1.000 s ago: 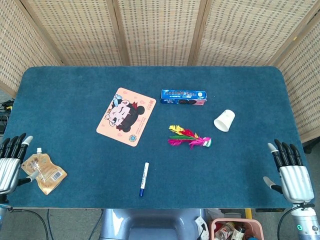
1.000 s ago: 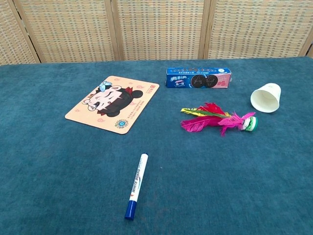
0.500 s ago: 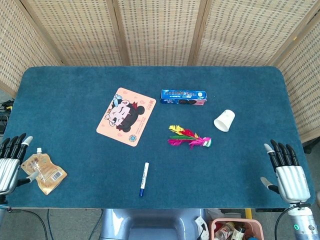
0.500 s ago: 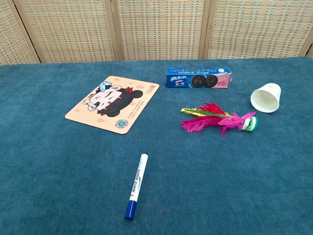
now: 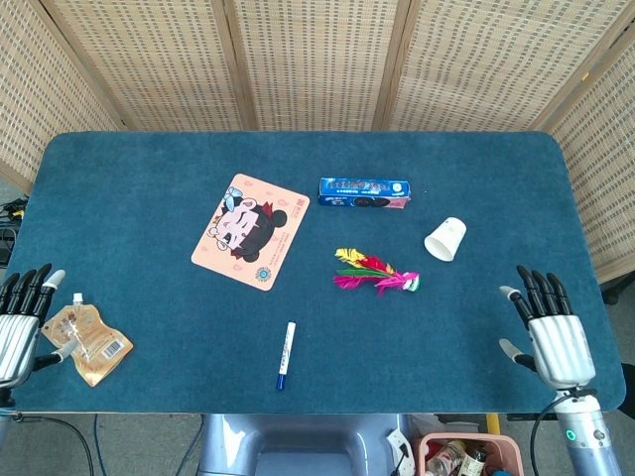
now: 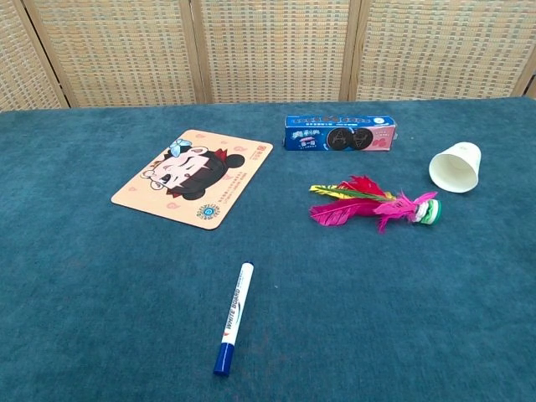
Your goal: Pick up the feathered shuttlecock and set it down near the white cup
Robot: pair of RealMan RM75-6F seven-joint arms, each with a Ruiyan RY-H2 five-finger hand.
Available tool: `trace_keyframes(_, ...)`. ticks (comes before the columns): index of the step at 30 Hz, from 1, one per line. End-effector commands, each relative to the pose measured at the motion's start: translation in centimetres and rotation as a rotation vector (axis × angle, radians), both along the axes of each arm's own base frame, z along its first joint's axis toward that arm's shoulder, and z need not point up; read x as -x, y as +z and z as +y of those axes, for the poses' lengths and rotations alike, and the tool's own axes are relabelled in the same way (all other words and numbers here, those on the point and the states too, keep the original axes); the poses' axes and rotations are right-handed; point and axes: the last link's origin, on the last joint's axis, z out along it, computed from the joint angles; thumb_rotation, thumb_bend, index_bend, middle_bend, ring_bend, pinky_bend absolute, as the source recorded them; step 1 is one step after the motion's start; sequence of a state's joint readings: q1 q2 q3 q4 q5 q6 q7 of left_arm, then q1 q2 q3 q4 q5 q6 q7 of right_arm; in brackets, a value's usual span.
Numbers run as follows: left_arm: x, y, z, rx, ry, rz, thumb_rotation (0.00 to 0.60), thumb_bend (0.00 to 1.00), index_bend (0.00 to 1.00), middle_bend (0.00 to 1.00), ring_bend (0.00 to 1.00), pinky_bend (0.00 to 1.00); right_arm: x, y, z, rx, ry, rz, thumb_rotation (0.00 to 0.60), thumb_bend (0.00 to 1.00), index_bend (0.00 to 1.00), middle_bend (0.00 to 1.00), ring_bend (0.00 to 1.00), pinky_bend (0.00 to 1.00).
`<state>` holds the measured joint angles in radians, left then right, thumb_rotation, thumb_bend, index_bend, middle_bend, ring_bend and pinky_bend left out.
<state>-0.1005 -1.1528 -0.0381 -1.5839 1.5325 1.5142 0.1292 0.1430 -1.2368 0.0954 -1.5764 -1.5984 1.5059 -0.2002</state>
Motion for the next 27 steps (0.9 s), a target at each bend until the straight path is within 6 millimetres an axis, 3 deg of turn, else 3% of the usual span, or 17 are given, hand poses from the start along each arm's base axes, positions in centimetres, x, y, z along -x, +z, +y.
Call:
trace_keyframes(1,0.0,0.0,0.1,-0.002,0.002,-0.001,0.6,0.15,0.0,0.0,0.0,0.0,-2.6,-0.8,-2.2,-0.008,0.043,0.002,0.6,0.12,0.27,0.0,0.0,0.0)
trace_keyframes(7,0.3,0.3,0.2,-0.012,0.007,-0.002,0.6,0.15,0.0,0.0,0.0,0.0,-7.6,-3.1,-5.3,-0.045,0.094,0.002,0.6,0.15,0.34,0.05,0.0,0.02)
trace_keyframes(12,0.7,0.7,0.3,-0.024,0.022,-0.019,0.6,0.15,0.0,0.0,0.0,0.0,-11.2,-6.8,-7.6,-0.104,0.092,0.039,0.6,0.17,0.35,0.07,0.0,0.03)
trace_keyframes(21,1.1,0.8,0.5,-0.02,0.028,-0.024,0.6,0.15,0.0,0.0,0.0,0.0,-14.3,-12.6,-10.6,-0.206,0.032,0.078,0.6,0.17,0.37,0.09,0.0,0.03)
trace_keyframes(27,0.9,0.7,0.5,-0.017,0.017,-0.031,0.6,0.15,0.0,0.0,0.0,0.0,-15.2,-15.1,-12.2,-0.243,-0.008,0.097,0.6,0.27,0.41,0.11,0.0,0.03)
